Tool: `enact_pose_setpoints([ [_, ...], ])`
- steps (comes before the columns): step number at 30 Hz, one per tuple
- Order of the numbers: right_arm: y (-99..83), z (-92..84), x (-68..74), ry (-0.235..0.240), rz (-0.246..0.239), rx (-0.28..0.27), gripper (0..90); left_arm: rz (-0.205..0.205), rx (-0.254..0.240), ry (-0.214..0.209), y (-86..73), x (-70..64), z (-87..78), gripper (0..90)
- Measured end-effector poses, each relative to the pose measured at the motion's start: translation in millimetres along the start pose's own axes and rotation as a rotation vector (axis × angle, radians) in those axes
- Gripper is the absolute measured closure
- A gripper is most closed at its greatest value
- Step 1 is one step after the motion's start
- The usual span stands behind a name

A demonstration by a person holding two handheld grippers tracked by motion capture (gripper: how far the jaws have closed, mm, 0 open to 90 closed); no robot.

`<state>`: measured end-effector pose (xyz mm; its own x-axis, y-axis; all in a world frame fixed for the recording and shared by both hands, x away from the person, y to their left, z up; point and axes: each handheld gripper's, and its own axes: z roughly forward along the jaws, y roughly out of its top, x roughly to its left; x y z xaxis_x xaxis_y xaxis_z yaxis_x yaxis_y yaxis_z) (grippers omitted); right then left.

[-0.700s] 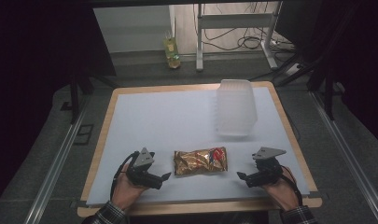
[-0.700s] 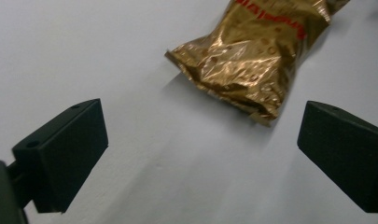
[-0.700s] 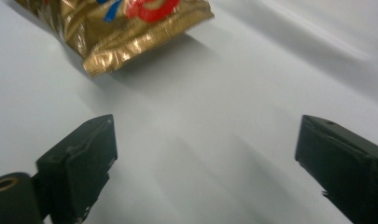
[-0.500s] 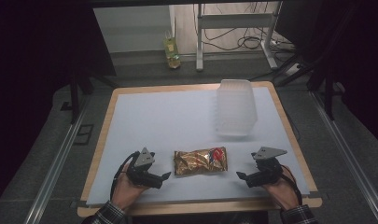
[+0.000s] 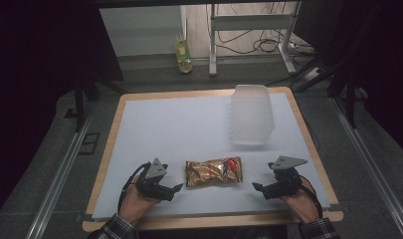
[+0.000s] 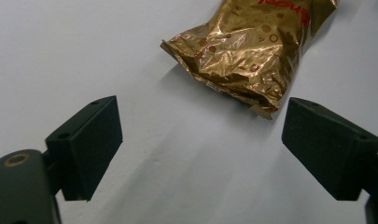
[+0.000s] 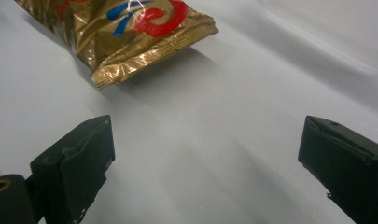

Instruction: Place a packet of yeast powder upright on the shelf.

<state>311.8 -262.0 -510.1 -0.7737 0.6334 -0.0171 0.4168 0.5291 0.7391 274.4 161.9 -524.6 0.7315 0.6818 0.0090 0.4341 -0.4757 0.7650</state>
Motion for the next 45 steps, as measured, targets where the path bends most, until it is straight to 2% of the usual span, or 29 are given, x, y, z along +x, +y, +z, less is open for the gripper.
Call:
enact_pose_setpoints([
  [2,-0.2,0.4,0.2,0.004,-0.004,0.007,3.8,-0.004,-0.007,-0.010,0.2,0.4,-0.6,16.5],
  [5,0.1,0.1,0.8,-0.001,-0.009,0.008,3.9,-0.006,-0.013,-0.019,0.7,1.0,-1.5,25.1],
  [7,0.2,-0.2,1.0,-0.003,-0.008,0.010,3.9,-0.010,-0.021,-0.025,1.2,0.9,-2.1,26.8],
  [9,0.1,-0.2,1.1,-0.006,-0.010,0.013,3.9,-0.004,-0.028,-0.029,2.2,0.4,-3.3,33.3],
  [12,0.2,-0.3,1.1,-0.007,-0.009,0.014,3.9,-0.002,-0.042,-0.030,4.5,-0.8,-5.5,38.2],
  [16,0.2,0.3,1.4,-0.012,-0.015,0.026,3.9,-0.026,-0.075,-0.054,7.8,-0.1,-6.7,44.9],
  [20,0.5,0.3,2.2,-0.017,-0.020,0.031,3.9,-0.042,-0.080,-0.085,9.9,0.0,-5.9,46.4],
  [24,0.6,0.2,2.4,-0.019,-0.023,0.032,3.8,-0.032,-0.086,-0.098,13.1,-2.8,-4.4,49.1],
  [26,0.9,-0.1,2.8,-0.020,-0.025,0.031,3.9,-0.016,-0.089,-0.085,15.1,-5.2,-2.4,50.9],
  [32,0.9,0.3,3.2,-0.017,-0.024,0.033,3.8,-0.009,-0.098,-0.083,19.5,-7.1,1.6,58.8],
  [34,1.0,0.4,3.4,-0.017,-0.027,0.033,3.9,-0.010,-0.105,-0.083,23.1,-8.4,5.6,65.9],
  [37,1.0,0.7,3.7,-0.019,-0.028,0.038,3.9,-0.012,-0.110,-0.082,26.0,-9.7,9.1,70.9],
  [38,0.6,1.5,3.8,-0.023,-0.028,0.048,3.9,-0.006,-0.107,-0.074,27.5,-10.3,10.7,76.7],
  [40,0.4,2.1,3.9,-0.026,-0.026,0.054,3.9,-0.009,-0.110,-0.073,29.5,-11.3,14.3,79.2],
  [41,0.0,2.4,3.5,-0.030,-0.028,0.060,4.1,-0.006,-0.107,-0.067,30.0,-11.8,16.1,84.4],
  [45,0.1,2.4,3.4,-0.029,-0.026,0.060,4.3,-0.002,-0.099,-0.065,30.3,-12.6,22.2,89.2],
])
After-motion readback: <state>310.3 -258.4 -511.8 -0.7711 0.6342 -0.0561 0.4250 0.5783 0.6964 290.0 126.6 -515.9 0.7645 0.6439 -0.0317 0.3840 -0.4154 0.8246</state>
